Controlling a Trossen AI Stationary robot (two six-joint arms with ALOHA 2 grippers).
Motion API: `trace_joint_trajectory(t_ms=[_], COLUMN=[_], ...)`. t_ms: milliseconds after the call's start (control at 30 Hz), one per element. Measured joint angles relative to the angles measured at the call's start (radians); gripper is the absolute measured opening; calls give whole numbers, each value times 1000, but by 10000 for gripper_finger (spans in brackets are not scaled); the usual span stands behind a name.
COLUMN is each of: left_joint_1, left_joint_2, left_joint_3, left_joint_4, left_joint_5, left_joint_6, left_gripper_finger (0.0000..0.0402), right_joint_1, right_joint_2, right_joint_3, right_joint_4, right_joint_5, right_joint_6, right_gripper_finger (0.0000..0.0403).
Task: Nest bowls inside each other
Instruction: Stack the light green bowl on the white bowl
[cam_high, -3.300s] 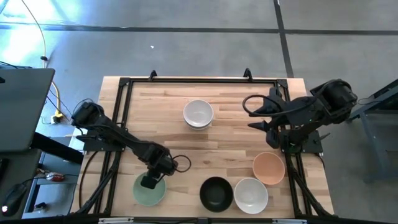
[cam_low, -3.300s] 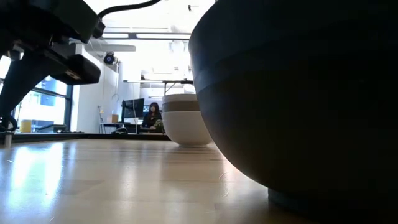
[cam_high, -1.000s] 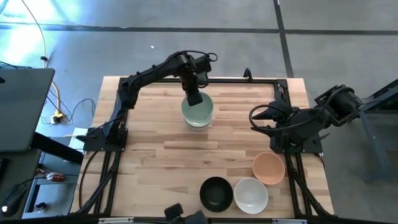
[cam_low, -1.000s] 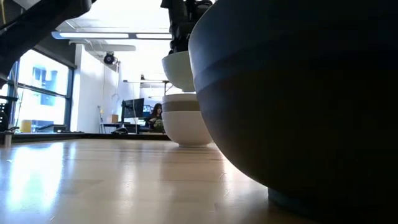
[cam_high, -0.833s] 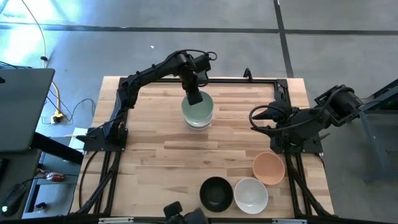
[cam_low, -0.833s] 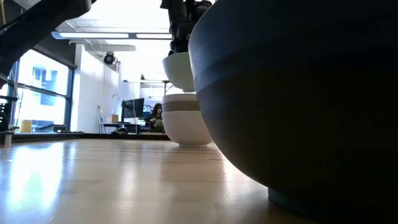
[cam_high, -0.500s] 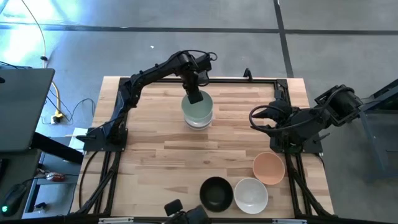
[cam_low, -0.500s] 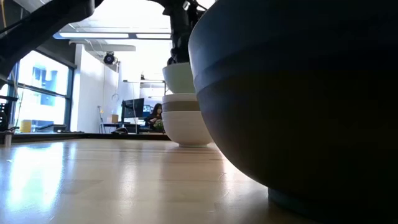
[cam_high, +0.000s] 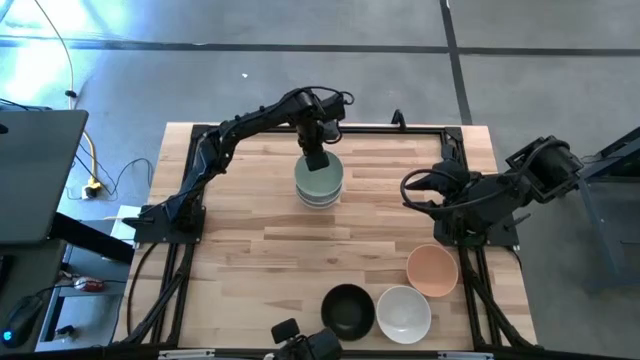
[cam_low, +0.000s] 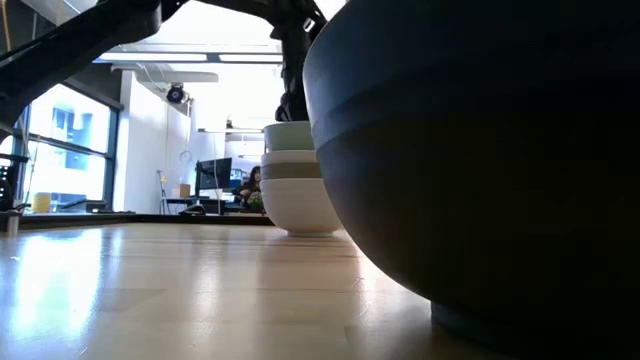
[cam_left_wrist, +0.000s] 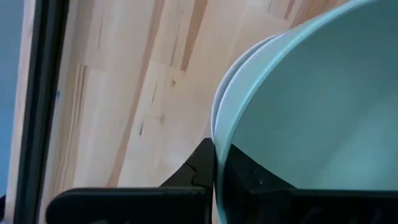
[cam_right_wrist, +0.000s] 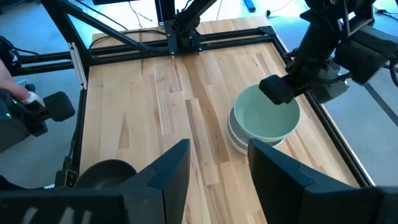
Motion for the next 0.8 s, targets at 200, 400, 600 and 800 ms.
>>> trace_joint_trajectory(t_ms=[200, 400, 600, 800], left_joint_1=[-2, -7, -18, -18], left_joint_2=[19, 53, 74, 76], left_joint_3=[-5, -10, -10, -10], left_joint_4=[4, 9, 16, 18], left_joint_5=[1, 3, 11, 12], left_joint_6=[3, 18, 34, 46], left_gripper_finger=[0, 0, 0, 22], right_joint_1=[0, 0, 0, 0], right_joint_2=[0, 0, 0, 0], right_joint_3=[0, 0, 0, 0], right_joint_4=[0, 0, 0, 0], right_joint_5=[0, 0, 0, -1], right_joint_6=[0, 0, 2, 1], right_gripper_finger=[154, 154, 154, 154])
